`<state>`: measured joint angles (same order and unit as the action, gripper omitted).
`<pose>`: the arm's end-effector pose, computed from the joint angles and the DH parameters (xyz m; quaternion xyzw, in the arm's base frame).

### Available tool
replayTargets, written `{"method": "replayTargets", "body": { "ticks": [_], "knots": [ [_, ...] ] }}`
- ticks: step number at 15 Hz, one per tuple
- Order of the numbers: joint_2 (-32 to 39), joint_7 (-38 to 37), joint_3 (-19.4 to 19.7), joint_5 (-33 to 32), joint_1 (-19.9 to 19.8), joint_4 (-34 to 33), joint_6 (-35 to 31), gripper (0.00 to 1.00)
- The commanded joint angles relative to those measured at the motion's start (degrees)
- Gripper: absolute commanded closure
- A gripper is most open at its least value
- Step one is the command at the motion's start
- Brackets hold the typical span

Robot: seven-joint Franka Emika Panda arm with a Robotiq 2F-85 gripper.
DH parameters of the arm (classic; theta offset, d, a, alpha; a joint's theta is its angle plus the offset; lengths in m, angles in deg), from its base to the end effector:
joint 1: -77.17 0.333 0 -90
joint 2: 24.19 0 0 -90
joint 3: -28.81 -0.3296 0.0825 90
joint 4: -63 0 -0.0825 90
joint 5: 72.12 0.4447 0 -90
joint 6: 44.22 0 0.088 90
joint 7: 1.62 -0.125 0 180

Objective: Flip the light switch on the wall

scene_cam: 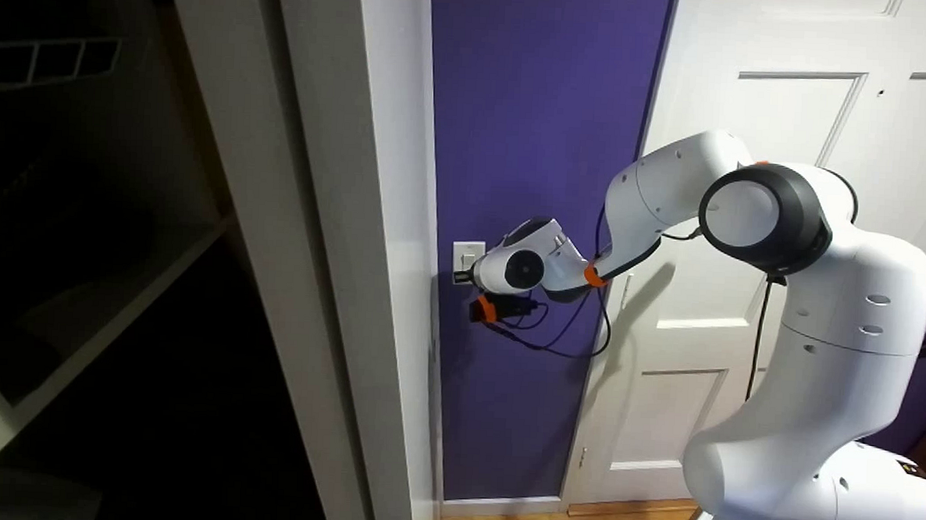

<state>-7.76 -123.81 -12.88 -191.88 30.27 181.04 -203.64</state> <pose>0.6439 -0.0331 0.3077 0.8546 -0.1775 0.4821 0.0760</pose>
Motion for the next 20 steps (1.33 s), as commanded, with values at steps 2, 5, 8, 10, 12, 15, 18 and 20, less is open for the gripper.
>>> {"method": "replayTargets", "body": {
  "ticks": [2, 5, 8, 10, 12, 15, 18, 20],
  "knots": [
    [-0.9, -1.9, -0.2, -0.3, -0.7, -0.6, -0.7, 1.00],
    [-3.0, 0.4, -0.2, 2.0, -0.7, 0.8, -1.9, 0.91],
    [-5.3, 3.2, 0.0, 5.8, -0.9, 2.4, -3.4, 0.60],
    [-6.8, 4.9, -0.1, 8.6, -1.1, 3.2, -5.4, 0.46],
    [-8.0, 6.6, -0.1, 11.3, -1.3, 3.9, -7.8, 0.33],
    [-9.8, 10.2, 0.4, 13.2, -1.8, 5.1, -12.2, 0.11],
    [-12.1, 16.9, 1.5, 17.7, -2.6, 8.0, -16.4, 0.00],
    [-13.7, 22.8, 2.2, 22.7, -3.2, 10.9, -18.0, 0.00]
  ]
}}
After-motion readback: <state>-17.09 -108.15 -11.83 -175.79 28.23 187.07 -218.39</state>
